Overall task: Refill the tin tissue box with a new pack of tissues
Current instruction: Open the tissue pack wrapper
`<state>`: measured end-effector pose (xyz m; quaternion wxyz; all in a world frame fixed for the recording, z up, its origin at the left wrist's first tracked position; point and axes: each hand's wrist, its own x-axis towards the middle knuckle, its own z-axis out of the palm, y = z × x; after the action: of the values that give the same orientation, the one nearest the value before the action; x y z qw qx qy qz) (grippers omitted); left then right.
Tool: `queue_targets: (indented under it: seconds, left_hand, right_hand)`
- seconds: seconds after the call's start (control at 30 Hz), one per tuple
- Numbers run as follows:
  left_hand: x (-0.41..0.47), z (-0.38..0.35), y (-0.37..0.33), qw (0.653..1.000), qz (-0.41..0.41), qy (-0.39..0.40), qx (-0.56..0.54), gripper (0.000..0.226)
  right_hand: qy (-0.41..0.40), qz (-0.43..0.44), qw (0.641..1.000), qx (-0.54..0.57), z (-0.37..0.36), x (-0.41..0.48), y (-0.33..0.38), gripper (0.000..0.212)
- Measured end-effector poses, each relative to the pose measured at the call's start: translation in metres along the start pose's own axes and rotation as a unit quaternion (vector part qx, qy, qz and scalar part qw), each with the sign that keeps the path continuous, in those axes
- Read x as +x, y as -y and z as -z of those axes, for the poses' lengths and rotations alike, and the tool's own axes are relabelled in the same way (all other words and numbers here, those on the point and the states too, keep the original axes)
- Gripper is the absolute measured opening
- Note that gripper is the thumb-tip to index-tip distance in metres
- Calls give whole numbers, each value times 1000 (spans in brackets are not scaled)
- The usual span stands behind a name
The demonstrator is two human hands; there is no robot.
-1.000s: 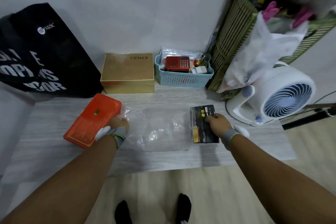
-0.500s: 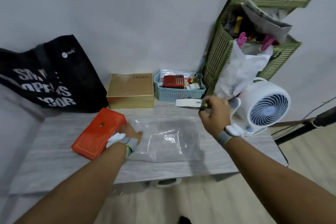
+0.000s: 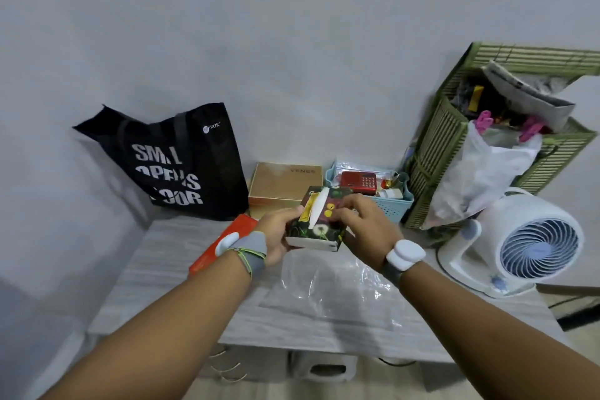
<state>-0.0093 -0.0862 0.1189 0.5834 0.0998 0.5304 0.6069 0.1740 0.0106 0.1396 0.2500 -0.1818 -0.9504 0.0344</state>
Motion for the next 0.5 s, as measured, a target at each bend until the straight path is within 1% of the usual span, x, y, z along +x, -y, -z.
queue_targets:
  seconds: [0.13, 0.23, 0.33, 0.4, 0.47, 0.5]
  left_hand:
    - [-9, 17, -4, 999, -41, 6, -5, 24]
    - [-9, 22, -8, 998, -65, -4, 11, 27]
    - [-4, 25, -8, 996, -83, -13, 37, 29]
    - [-1, 25, -10, 994, -90, -18, 65, 31]
    - [1, 25, -14, 989, -98, -17, 105, 32]
    - [0, 24, -16, 987, -100, -9, 123, 32]
  right_hand:
    - [43, 2, 999, 30, -8, 8, 3, 40]
    - [73, 5, 996, 57, -14, 13, 1, 36]
    - [58, -6, 994, 89, -14, 19, 2, 25]
    - [36, -11, 995, 87, -14, 24, 3, 22]
    - [11, -36, 996, 80, -15, 30, 0, 27]
    - [7, -66, 994, 91, -15, 32, -1, 34]
